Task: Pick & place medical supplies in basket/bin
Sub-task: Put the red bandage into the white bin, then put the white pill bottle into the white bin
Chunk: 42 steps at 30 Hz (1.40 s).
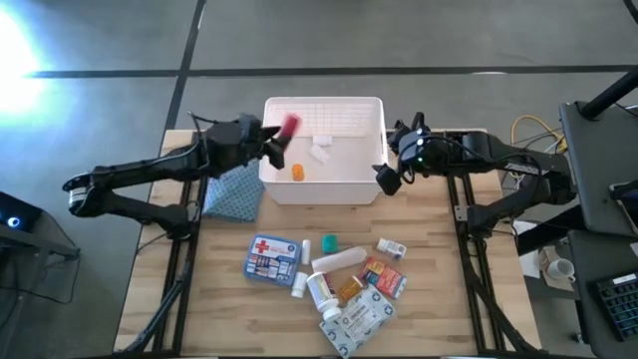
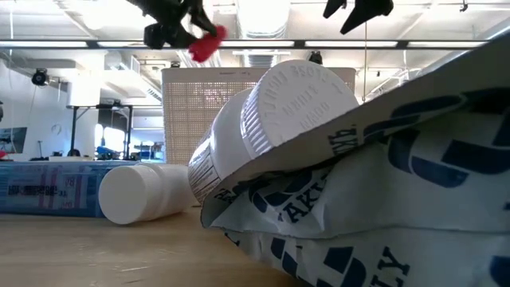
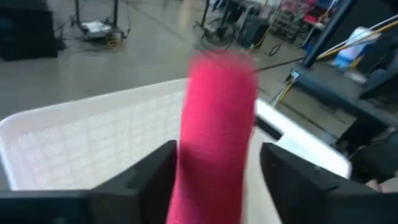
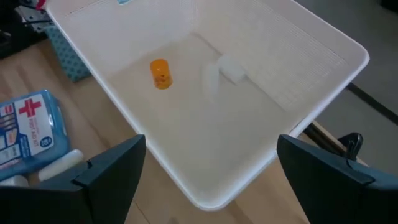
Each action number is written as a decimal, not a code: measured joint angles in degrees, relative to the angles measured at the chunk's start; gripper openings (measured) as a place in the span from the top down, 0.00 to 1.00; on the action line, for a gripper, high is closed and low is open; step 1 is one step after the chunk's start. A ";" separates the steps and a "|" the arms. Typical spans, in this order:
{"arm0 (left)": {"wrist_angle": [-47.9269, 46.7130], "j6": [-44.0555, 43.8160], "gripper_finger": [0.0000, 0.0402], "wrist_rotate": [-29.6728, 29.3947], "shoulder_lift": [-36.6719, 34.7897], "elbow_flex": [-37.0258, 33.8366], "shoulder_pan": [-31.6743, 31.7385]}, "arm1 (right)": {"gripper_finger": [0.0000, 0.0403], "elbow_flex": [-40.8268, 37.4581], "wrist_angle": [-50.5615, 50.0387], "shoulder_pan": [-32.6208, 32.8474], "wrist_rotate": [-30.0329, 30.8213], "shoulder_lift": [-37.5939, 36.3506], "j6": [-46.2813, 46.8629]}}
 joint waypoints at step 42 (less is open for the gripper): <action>-26.46 -16.05 0.25 -0.11 -1.41 6.17 -27.11 | 0.17 -44.95 18.95 30.99 -6.15 7.10 26.15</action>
